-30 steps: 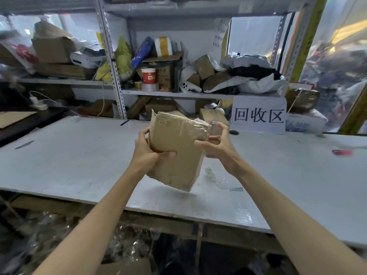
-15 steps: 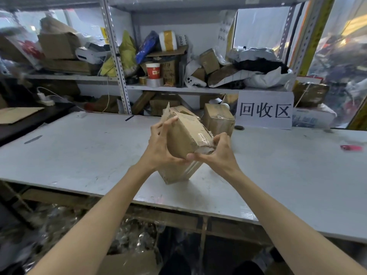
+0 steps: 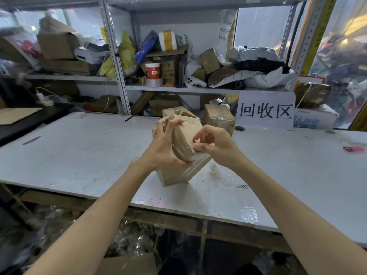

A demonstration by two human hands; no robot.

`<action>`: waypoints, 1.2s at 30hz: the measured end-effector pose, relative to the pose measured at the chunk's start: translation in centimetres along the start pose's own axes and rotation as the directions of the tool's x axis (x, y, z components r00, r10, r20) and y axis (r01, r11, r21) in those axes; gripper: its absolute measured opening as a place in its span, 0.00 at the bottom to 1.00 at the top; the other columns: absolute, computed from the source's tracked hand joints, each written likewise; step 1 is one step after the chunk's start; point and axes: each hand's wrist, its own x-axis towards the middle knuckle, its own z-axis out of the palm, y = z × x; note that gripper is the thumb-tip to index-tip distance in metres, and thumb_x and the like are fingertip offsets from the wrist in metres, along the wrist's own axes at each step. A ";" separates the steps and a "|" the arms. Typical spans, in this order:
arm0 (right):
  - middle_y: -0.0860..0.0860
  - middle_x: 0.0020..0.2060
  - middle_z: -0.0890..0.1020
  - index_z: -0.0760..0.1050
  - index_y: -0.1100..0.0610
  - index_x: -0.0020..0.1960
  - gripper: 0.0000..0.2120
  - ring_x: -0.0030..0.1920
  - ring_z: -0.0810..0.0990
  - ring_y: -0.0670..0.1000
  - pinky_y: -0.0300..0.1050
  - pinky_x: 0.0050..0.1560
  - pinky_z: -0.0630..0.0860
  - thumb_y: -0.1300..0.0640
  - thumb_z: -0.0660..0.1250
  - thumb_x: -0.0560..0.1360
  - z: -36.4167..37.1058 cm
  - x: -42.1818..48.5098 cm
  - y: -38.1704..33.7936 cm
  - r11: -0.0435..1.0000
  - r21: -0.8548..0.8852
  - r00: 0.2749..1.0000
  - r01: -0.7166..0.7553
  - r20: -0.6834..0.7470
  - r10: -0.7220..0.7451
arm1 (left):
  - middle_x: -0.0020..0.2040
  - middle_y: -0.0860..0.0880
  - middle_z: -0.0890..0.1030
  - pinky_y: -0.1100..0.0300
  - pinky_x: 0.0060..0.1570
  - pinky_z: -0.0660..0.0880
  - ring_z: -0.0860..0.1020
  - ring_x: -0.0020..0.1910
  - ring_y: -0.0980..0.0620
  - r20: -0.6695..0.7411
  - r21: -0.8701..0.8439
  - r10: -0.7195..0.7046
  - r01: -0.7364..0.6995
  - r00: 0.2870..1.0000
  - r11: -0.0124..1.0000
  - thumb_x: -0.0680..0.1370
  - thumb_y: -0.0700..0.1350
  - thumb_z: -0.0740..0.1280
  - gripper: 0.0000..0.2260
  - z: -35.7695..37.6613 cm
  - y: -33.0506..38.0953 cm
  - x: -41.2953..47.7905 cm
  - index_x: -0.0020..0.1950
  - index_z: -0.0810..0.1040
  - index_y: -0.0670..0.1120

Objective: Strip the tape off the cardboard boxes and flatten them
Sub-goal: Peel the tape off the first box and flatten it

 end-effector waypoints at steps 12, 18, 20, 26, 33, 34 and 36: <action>0.51 0.55 0.76 0.79 0.51 0.61 0.21 0.57 0.74 0.51 0.51 0.58 0.75 0.55 0.76 0.69 -0.5 -0.3 -0.8 0.995 -0.077 0.992 0.062 -0.101 -0.070 | 0.67 0.50 0.58 0.50 0.66 0.69 0.60 0.66 0.45 -0.096 -0.022 -0.092 0.090 0.991 0.996 0.53 0.63 0.77 0.48 -0.6 -1.1 -0.3 0.69 0.61 0.60; 0.52 0.50 0.82 0.83 0.58 0.54 0.16 0.51 0.78 0.52 0.54 0.54 0.76 0.52 0.76 0.69 1.8 -0.2 -2.2 0.962 -0.266 0.993 0.062 -0.075 -0.085 | 0.67 0.51 0.58 0.56 0.63 0.65 0.59 0.66 0.45 -0.188 0.039 -0.101 0.110 0.977 0.993 0.52 0.69 0.74 0.48 -0.3 -0.4 -0.5 0.69 0.62 0.61; 0.52 0.43 0.83 0.84 0.58 0.46 0.12 0.45 0.79 0.52 0.53 0.47 0.77 0.53 0.77 0.66 2.1 -0.4 -2.3 0.948 -0.315 0.984 0.041 -0.150 -0.093 | 0.67 0.51 0.58 0.52 0.65 0.67 0.59 0.66 0.45 -0.208 0.043 -0.107 0.118 0.972 0.992 0.52 0.68 0.75 0.47 0.0 -0.3 -0.6 0.69 0.62 0.62; 0.48 0.33 0.82 0.81 0.57 0.35 0.11 0.39 0.79 0.46 0.46 0.39 0.78 0.56 0.81 0.60 1.8 -0.4 -1.5 0.993 -0.029 0.950 -0.113 -0.296 0.100 | 0.68 0.51 0.56 0.43 0.68 0.66 0.57 0.66 0.46 -0.176 0.084 -0.098 0.114 0.979 0.990 0.51 0.67 0.78 0.50 0.6 0.2 -0.5 0.70 0.60 0.64; 0.53 0.38 0.80 0.76 0.63 0.35 0.10 0.42 0.78 0.51 0.48 0.34 0.77 0.63 0.78 0.66 3.0 -1.6 0.1 0.928 -0.295 0.852 0.227 -0.401 -0.336 | 0.69 0.51 0.56 0.41 0.67 0.68 0.58 0.66 0.43 -0.164 0.078 -0.109 0.123 0.980 0.989 0.53 0.66 0.77 0.50 1.1 0.6 0.1 0.71 0.59 0.67; 0.53 0.39 0.80 0.77 0.63 0.36 0.10 0.43 0.78 0.50 0.48 0.35 0.78 0.62 0.78 0.66 2.7 -1.4 0.2 0.931 -0.299 0.859 0.209 -0.399 -0.321 | 0.69 0.51 0.56 0.41 0.67 0.68 0.58 0.66 0.44 -0.173 0.073 -0.120 0.135 0.978 0.988 0.54 0.65 0.78 0.49 1.2 0.7 0.2 0.71 0.60 0.66; 0.53 0.45 0.78 0.79 0.62 0.39 0.11 0.46 0.76 0.46 0.46 0.42 0.79 0.58 0.79 0.64 2.4 -1.0 0.2 0.956 -0.269 0.870 0.119 -0.435 -0.230 | 0.70 0.50 0.56 0.42 0.68 0.67 0.57 0.67 0.45 -0.192 0.084 -0.133 0.151 0.972 0.985 0.55 0.65 0.79 0.49 1.2 0.9 0.4 0.72 0.60 0.65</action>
